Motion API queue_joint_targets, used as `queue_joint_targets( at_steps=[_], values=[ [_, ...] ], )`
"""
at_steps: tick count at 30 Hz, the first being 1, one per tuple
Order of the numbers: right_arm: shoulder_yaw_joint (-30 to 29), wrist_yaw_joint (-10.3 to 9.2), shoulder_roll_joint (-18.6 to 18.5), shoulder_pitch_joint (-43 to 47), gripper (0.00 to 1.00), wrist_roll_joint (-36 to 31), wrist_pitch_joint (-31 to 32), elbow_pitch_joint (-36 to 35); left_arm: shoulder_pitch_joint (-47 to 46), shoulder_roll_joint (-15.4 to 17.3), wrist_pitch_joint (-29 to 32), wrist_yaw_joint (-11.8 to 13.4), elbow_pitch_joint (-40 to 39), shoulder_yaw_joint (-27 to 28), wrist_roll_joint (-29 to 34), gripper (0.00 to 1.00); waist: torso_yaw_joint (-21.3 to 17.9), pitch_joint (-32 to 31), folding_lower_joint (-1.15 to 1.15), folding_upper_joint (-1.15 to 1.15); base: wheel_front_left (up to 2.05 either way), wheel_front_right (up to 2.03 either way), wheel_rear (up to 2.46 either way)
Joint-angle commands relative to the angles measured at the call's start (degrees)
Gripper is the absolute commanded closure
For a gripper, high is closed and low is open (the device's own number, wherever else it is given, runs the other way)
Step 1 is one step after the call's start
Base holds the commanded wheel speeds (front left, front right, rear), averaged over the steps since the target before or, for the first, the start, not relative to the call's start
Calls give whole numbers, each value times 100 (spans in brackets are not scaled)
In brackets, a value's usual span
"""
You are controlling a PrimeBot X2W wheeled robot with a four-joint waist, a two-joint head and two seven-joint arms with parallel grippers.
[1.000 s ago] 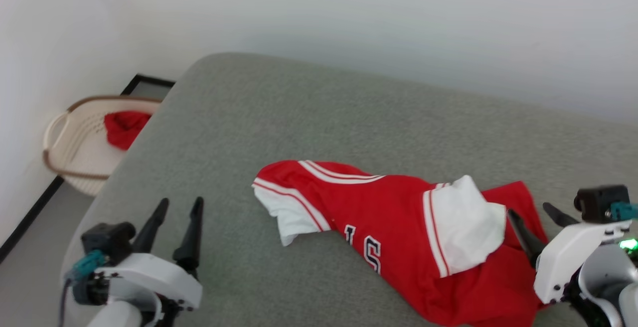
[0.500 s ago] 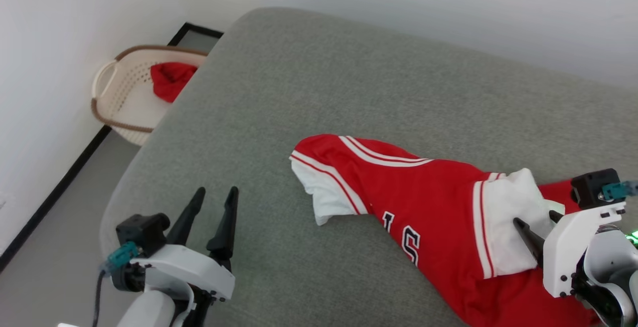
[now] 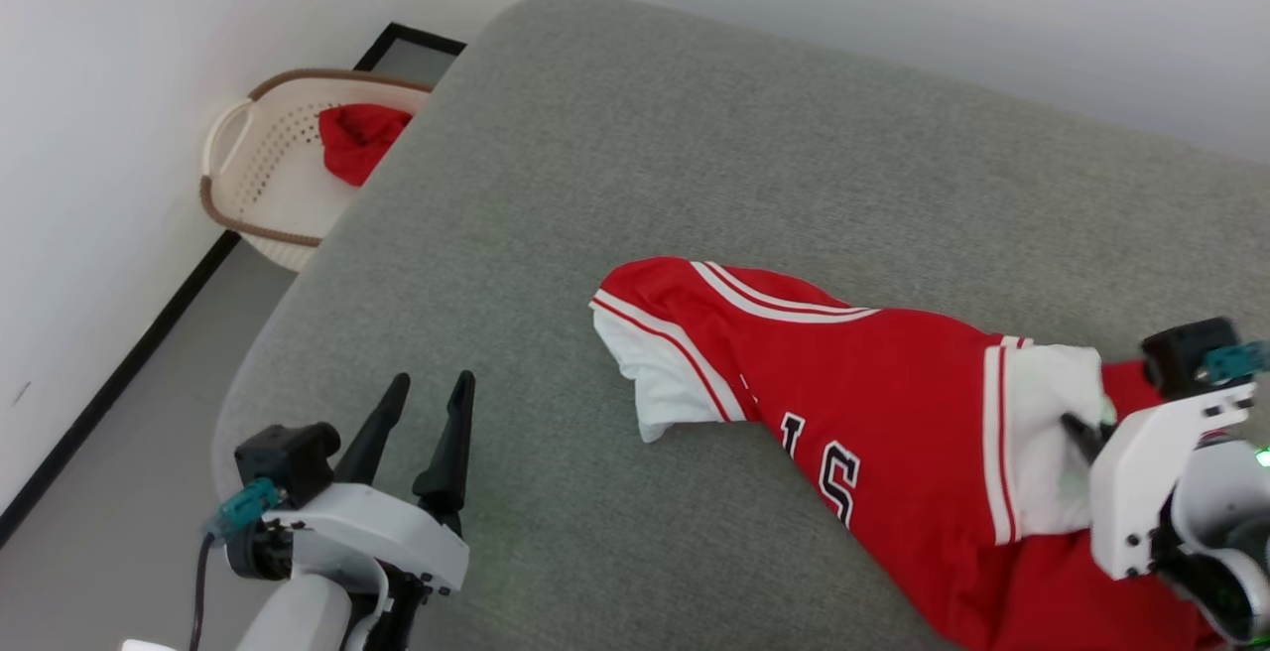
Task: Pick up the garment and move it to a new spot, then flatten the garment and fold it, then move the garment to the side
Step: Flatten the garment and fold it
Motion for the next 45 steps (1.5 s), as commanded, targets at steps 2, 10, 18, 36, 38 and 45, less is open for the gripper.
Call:
queue_joint_targets(
  at_steps=[2,10,18,36,38,45],
  values=[
    [-76,-2,-58,-94,100,18,-40,-78,11,-6,1,-31,17,43,51,0,-71,-41,0,0,0,0,0],
    [-570,-2,-276,-198,100,13,-168,-375,41,27,1,-64,70,136,119,0,-340,-141,0,0,0,0,0],
    [-1112,-2,-550,-42,100,-114,-240,-454,8,62,1,-71,132,134,108,0,-564,-193,0,0,0,0,0],
    [-1791,-3,-786,184,60,-162,-781,652,-231,145,1,-74,277,-135,-34,0,-745,-67,0,0,0,0,0],
    [-1781,-3,-740,103,0,-52,-880,890,-237,176,1,-74,298,-152,-52,0,-770,-73,0,0,0,0,0],
    [-1707,-3,-672,-37,0,60,-892,1295,-173,299,1,-74,360,-189,-106,0,-945,-225,0,0,0,0,0]
  ],
)
